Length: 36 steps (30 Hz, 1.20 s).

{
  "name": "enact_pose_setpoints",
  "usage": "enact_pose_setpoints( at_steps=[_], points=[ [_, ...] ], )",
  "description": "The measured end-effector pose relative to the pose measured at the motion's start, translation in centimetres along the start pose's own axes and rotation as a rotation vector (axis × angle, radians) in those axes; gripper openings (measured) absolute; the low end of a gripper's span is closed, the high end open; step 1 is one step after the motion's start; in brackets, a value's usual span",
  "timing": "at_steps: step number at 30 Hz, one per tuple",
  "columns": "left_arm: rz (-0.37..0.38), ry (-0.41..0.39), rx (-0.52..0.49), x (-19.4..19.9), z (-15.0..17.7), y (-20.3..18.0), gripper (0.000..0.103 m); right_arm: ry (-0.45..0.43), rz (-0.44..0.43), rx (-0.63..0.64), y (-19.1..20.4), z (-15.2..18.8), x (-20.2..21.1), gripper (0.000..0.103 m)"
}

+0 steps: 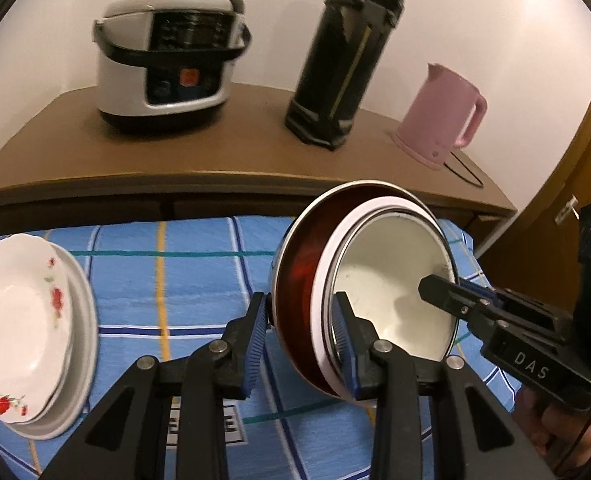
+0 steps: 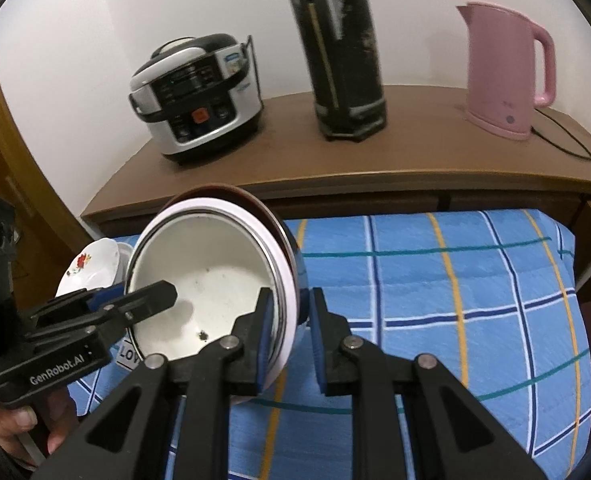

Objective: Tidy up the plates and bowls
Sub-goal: 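Lift the bowl stack with both tools and carry it toward the red-flower plates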

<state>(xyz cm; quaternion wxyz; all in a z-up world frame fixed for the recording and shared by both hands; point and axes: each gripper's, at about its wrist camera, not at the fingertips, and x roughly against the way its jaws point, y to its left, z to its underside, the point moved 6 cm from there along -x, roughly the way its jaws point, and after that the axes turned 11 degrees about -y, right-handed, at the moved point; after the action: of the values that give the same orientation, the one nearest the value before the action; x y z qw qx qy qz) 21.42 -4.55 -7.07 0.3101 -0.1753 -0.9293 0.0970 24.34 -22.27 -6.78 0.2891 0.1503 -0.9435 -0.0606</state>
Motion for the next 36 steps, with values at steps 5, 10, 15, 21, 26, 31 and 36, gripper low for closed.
enact_pose_setpoints(
  at_steps=[5, 10, 15, 21, 26, 31, 36],
  points=[
    [-0.025, -0.034, 0.027, 1.3, -0.5, 1.8, 0.035, -0.002, -0.031, 0.037, 2.4, -0.7, -0.7, 0.018],
    [-0.051, -0.066, 0.067, 2.6, -1.1, 4.3, 0.035, -0.003, -0.062, 0.073, 4.8, -1.3, -1.4, 0.018],
    [-0.078, -0.092, 0.088, 3.8, -1.5, 6.2, 0.034, -0.007, -0.088, 0.101, 7.1, -1.8, -1.8, 0.018],
    [-0.106, -0.094, 0.113, 4.5, -1.2, 7.9, 0.034, 0.005, -0.115, 0.118, 9.0, -1.6, -2.9, 0.018],
    [-0.129, -0.096, 0.138, 5.2, -0.9, 9.4, 0.034, 0.014, -0.145, 0.135, 10.6, -1.2, -3.5, 0.018],
    [-0.167, -0.094, 0.156, 6.3, -0.3, 11.1, 0.034, 0.021, -0.184, 0.171, 13.1, -1.3, -4.2, 0.018],
    [-0.217, -0.09, 0.183, 7.5, 0.2, 13.3, 0.034, 0.032, -0.226, 0.21, 15.6, -1.3, -5.0, 0.018]
  ],
)
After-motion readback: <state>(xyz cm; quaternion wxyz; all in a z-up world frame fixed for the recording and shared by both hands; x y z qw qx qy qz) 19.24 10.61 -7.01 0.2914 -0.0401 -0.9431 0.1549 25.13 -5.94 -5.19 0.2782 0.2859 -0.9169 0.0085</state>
